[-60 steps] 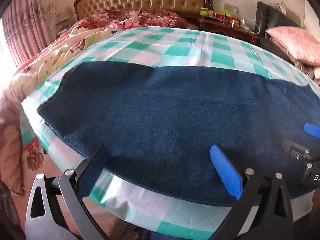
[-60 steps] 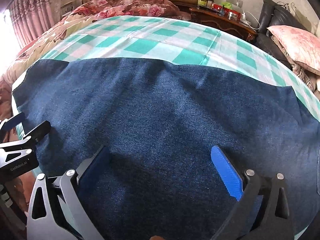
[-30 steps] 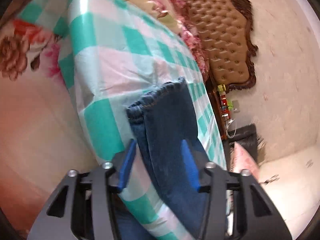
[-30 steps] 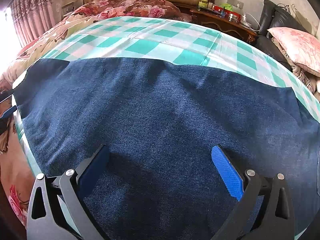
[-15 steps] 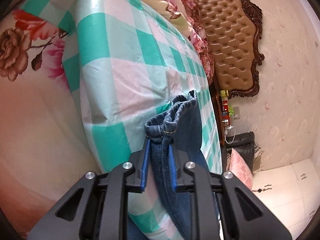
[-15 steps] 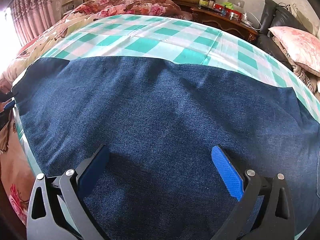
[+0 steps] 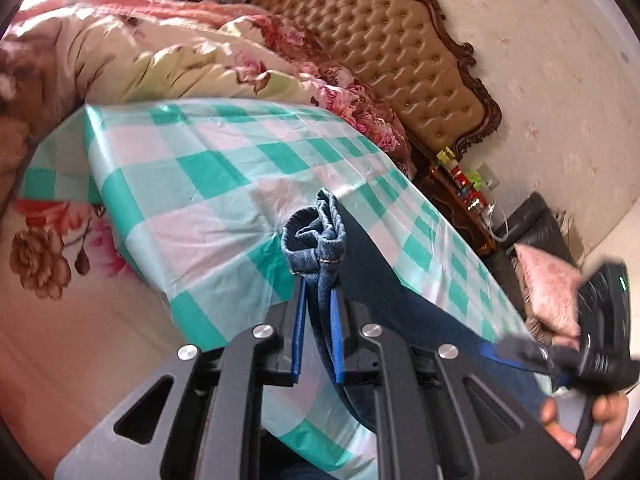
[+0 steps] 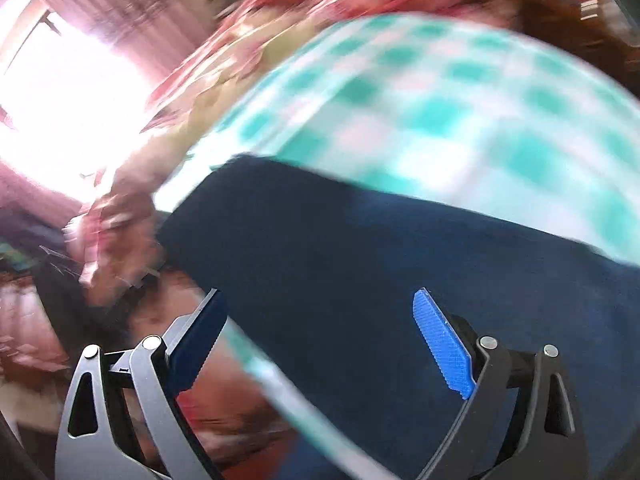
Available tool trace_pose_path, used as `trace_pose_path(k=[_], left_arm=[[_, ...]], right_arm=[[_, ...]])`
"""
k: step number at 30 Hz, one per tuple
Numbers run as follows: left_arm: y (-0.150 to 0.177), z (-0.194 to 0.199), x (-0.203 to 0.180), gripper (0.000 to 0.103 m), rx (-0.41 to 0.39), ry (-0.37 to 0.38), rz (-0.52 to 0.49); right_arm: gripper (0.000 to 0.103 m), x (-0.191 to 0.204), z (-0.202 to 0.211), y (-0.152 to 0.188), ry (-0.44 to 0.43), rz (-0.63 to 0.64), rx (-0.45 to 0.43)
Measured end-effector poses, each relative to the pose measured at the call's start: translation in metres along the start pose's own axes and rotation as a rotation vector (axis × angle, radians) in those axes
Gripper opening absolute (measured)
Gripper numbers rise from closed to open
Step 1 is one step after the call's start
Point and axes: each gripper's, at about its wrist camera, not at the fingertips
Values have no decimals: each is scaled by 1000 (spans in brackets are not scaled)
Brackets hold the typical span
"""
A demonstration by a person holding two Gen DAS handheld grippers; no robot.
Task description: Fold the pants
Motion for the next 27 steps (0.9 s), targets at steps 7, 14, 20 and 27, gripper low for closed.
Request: trace_pose_path(k=[7,14,20,27], left_arm=[[0,-3,14,11,11,46,62],[1,-17,43,19,55,175,205],[2,-22,67,40,72,181,294],[0,-33,80,41,95,237,347]], right_arm=[[49,40,-90,-63,277,122,88],[49,39,-104,-62,376,174,90],[50,39,-107,-64,385,175,100],[50,41,-109,-63,393,173,97]])
Point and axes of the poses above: each gripper's, at about its wrist camera, not at the fingertips, and z roughly against the way its jaws point, x to its left, y to its underside, and after that the axes turned 6 degrees about x, right-handed
